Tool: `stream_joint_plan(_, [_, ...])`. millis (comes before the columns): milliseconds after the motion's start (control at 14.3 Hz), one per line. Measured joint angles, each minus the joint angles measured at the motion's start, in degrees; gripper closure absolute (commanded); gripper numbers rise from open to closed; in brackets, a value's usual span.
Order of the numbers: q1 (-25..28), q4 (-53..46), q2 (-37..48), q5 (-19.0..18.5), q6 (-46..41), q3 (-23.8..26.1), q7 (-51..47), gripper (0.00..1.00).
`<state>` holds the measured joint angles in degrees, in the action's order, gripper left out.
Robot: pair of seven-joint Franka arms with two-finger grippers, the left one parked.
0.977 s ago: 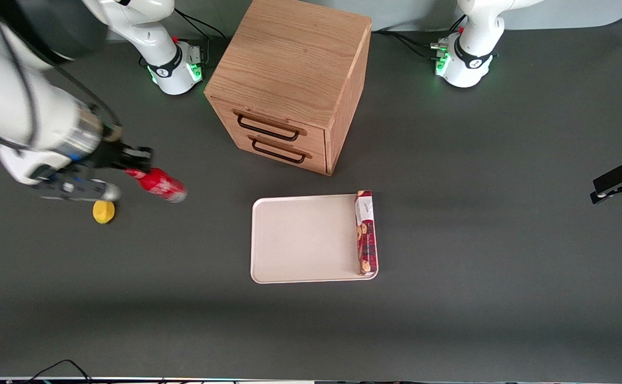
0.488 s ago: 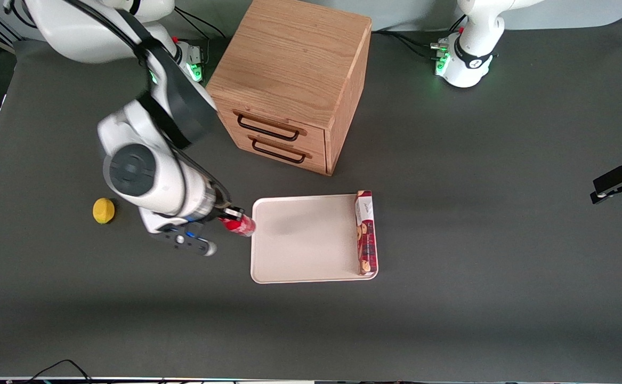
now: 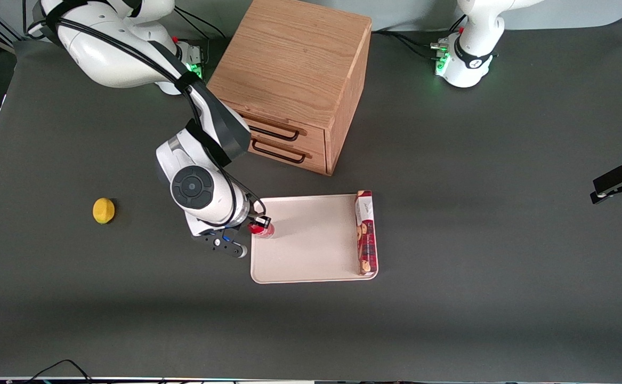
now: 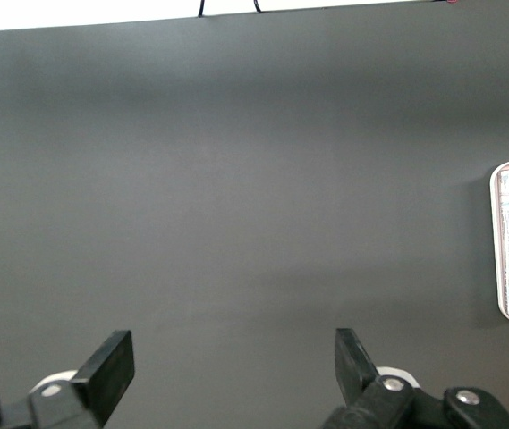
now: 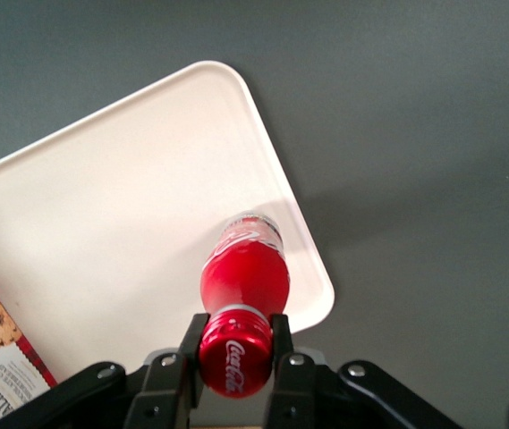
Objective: Place coke bottle on tray
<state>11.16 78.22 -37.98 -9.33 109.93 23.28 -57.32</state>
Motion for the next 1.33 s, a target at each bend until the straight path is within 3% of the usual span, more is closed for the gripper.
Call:
stream_joint_plan(70, [0.0,0.8,0.0,-0.9,1.3,0.0,-1.0,1.00])
stream_joint_plan(140, [0.0,1.9,0.0,-1.9,2.7,0.0,-1.7,0.92])
stream_joint_plan(209, [0.0,2.8,0.0,-2.3,3.7,0.1,-2.4,0.38])
stream_joint_plan(279, [0.0,3.5,0.0,-2.5,4.3,0.4,-2.9,0.00])
stream_joint_plan(628, [-0.1,2.2,1.9,-2.7,3.0,1.1,-3.2,0.00])
stream_joint_plan(907, [-1.8,-4.5,9.2,-2.9,-10.9,1.6,-0.3,0.00])
stream_joint_plan(1116, [-6.1,-8.0,18.4,-0.1,-23.9,1.4,9.2,0.00])
stream_joint_plan(1326, [-8.2,-6.9,28.4,3.4,-34.3,-5.2,23.3,0.00])
